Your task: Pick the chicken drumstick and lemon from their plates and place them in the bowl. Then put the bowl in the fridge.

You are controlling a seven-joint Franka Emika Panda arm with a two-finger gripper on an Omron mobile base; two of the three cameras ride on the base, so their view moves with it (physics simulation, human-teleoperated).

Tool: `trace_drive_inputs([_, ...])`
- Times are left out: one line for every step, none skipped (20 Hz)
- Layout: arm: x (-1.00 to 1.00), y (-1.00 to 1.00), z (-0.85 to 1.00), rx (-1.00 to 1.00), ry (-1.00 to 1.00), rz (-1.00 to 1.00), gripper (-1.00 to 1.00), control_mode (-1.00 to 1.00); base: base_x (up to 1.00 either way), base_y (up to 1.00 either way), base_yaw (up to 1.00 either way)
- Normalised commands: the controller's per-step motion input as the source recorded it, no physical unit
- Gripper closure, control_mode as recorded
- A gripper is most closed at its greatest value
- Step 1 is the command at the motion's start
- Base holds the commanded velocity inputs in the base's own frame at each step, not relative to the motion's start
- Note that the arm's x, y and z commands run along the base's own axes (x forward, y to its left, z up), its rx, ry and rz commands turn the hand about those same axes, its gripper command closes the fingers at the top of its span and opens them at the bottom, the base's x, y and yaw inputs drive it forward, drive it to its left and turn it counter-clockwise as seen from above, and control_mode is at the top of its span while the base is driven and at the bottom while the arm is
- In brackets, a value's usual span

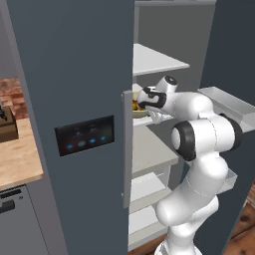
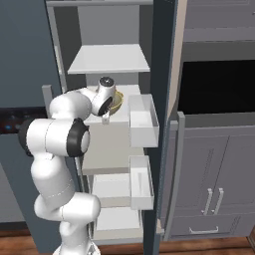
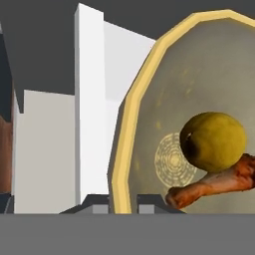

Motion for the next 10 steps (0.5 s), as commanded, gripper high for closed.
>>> trace_drive_inputs([0.00, 0.00, -0.32, 0.00, 0.00, -0.01, 1.00, -1.00, 0.00, 0.00, 0.00])
trace_drive_inputs([0.00, 0.00, -0.34, 0.00, -0.01, 0.00, 1.00, -1.00, 0.00, 0.00, 0.00])
trace_drive_inputs([-0.01, 0.00, -0.35, 0.00, -0.02, 0.00, 1.00, -1.00, 0.00, 0.00, 0.00])
trace_drive_inputs([0.00, 0.00, -0.33, 0.00, -0.01, 0.00, 1.00, -1.00, 0.00, 0.00, 0.00])
trace_drive_inputs([0.00, 0.00, -0.31, 0.00, -0.01, 0.00, 1.00, -1.00, 0.00, 0.00, 0.00])
trace_drive_inputs([0.00, 0.00, -0.31, 0.00, 0.00, 0.00, 1.00, -1.00, 0.00, 0.00, 0.00])
trace_drive_inputs([0.04, 0.00, -0.33, 0.00, 0.00, 0.00, 1.00, -1.00, 0.00, 0.00, 0.00])
trace_drive_inputs([0.12, 0.01, -0.32, 0.00, 0.00, 0.00, 1.00, -1.00, 0.00, 0.00, 0.00])
trace_drive_inputs([0.09, 0.02, -0.32, 0.00, 0.00, 0.00, 1.00, -1.00, 0.00, 0.00, 0.00])
trace_drive_inputs([0.05, 0.01, -0.28, 0.00, 0.00, 0.00, 1.00, -1.00, 0.00, 0.00, 0.00])
